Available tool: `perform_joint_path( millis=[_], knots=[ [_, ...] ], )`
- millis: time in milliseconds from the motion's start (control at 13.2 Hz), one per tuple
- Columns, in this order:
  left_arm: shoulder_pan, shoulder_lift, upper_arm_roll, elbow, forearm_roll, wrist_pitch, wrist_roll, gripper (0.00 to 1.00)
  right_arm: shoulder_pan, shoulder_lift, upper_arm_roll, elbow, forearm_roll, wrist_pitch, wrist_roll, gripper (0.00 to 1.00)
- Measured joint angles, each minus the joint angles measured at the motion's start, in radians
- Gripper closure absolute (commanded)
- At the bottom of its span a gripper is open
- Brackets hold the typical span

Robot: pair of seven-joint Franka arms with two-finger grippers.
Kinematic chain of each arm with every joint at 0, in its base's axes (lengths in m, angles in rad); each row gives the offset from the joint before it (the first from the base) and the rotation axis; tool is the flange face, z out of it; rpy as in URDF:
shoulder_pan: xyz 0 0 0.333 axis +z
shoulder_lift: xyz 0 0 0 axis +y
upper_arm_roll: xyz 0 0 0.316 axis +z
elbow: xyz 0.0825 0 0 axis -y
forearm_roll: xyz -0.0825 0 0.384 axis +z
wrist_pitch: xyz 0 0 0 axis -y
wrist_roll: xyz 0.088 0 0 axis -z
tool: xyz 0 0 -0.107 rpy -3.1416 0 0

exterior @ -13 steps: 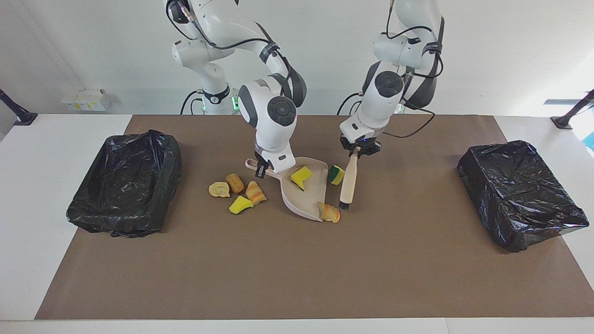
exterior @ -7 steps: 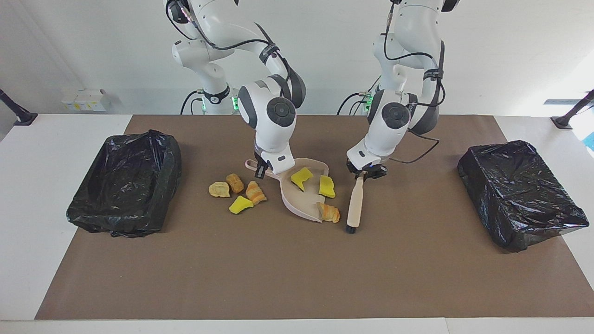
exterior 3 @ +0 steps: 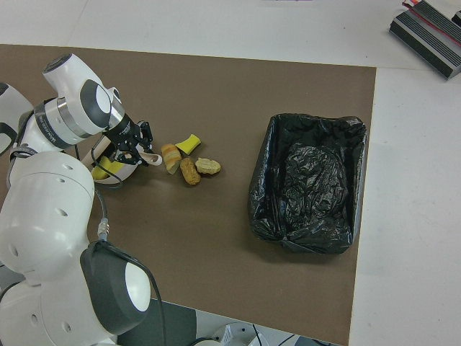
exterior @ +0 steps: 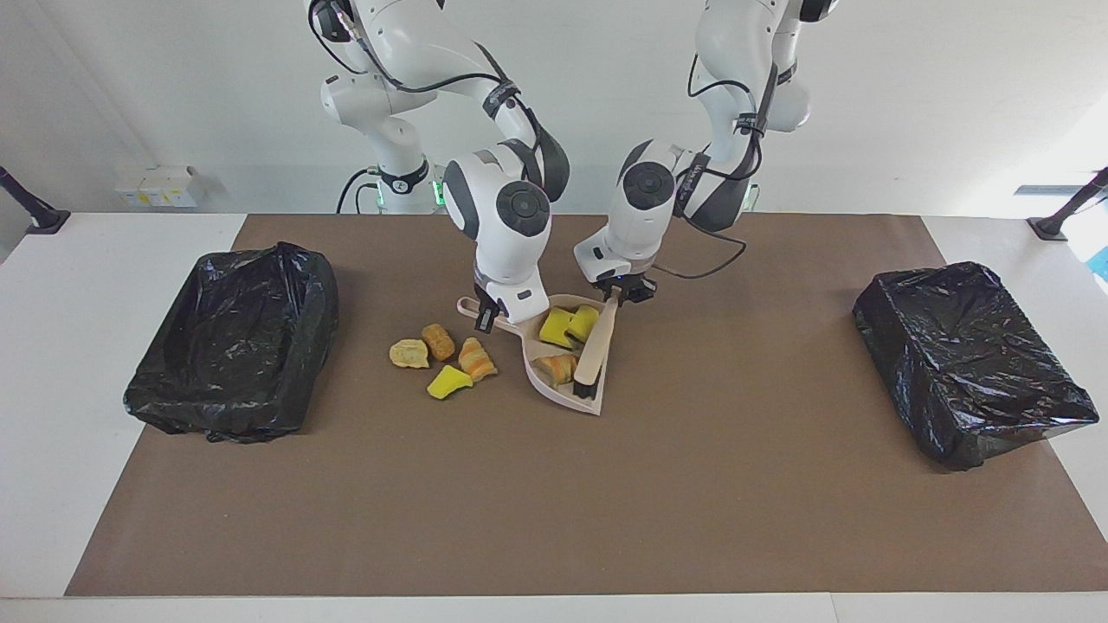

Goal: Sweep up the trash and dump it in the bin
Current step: 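Sweep the sponges and crusts into the dustpan with the left gripper's brush, then carry the dustpan to the nearer bin with the right gripper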

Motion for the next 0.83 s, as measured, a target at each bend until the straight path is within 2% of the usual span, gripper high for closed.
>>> perform_joint_path(
  millis=[303, 530, 681, 832],
  knots=[
    [0.021, -0.009, 0.019, 0.000, -0.003, -0.020, -0.026, 1.00, -0.001, -0.001, 0.000, 0.000, 0.000, 0.002, 0.001, 1.00],
    [0.133, -0.024, 0.027, 0.005, -0.003, -0.043, -0.030, 1.00, -0.004, -0.001, -0.001, -0.002, 0.027, 0.021, 0.030, 1.00],
    [0.192, -0.068, 0.030, 0.010, -0.003, -0.078, -0.047, 1.00, -0.015, -0.003, -0.001, -0.001, 0.046, 0.051, 0.043, 1.00],
    [0.205, -0.122, 0.030, 0.005, -0.003, -0.125, -0.083, 1.00, -0.041, -0.018, -0.002, 0.000, 0.069, 0.071, 0.046, 1.00]
  ],
)
